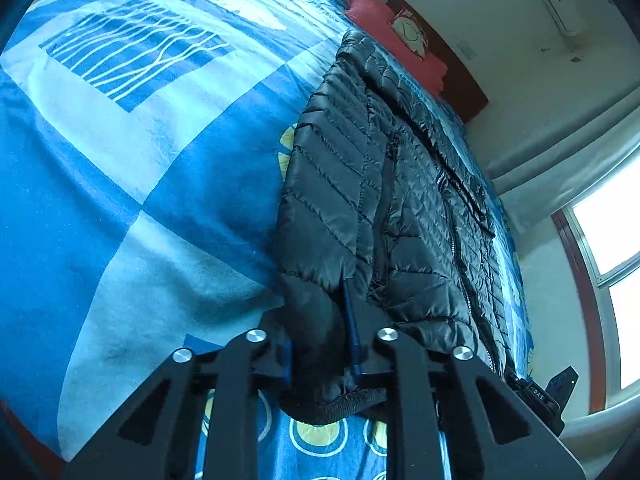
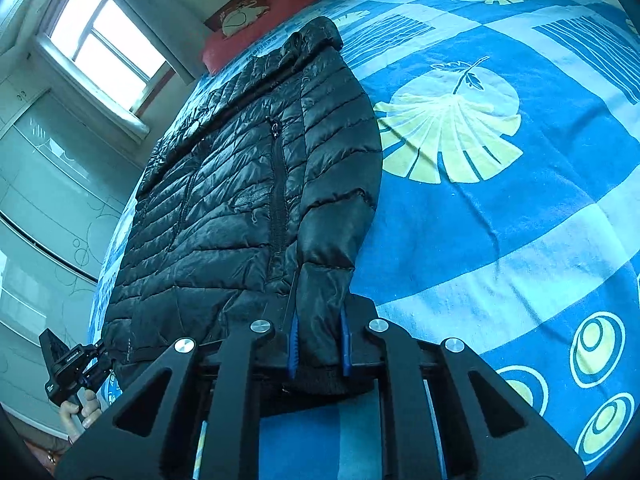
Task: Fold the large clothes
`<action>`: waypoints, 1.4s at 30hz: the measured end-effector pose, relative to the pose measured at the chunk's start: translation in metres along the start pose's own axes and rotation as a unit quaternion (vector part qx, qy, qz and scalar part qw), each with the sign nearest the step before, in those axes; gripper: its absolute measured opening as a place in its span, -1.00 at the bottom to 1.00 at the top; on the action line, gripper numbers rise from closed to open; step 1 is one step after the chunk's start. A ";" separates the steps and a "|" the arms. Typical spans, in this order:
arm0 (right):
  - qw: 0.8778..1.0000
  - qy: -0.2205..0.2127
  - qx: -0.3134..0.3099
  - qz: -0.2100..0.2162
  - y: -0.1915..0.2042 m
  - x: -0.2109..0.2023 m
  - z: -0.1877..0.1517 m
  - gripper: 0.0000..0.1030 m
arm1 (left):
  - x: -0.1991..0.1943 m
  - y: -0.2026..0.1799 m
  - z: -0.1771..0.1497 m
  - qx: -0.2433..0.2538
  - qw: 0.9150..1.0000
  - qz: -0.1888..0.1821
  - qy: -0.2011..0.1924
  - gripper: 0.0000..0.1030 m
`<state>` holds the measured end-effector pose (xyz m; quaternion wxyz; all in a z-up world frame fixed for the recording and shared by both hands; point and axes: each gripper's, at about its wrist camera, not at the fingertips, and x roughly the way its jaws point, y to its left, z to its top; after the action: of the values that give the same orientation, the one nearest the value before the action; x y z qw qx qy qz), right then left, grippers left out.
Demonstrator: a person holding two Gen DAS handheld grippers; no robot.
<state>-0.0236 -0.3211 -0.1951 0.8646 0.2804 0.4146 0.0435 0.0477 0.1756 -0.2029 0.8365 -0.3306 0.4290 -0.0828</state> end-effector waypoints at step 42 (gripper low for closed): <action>0.994 -0.036 0.066 0.079 -0.010 -0.112 -0.023 -0.79 | -0.135 -0.026 -0.053 -0.003 0.999 -0.037 -0.028 -0.73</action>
<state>-0.1147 -0.3535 -0.1341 0.8523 0.3700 0.3622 0.0739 -0.0729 0.1870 -0.1188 0.8436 -0.3506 0.3934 -0.1033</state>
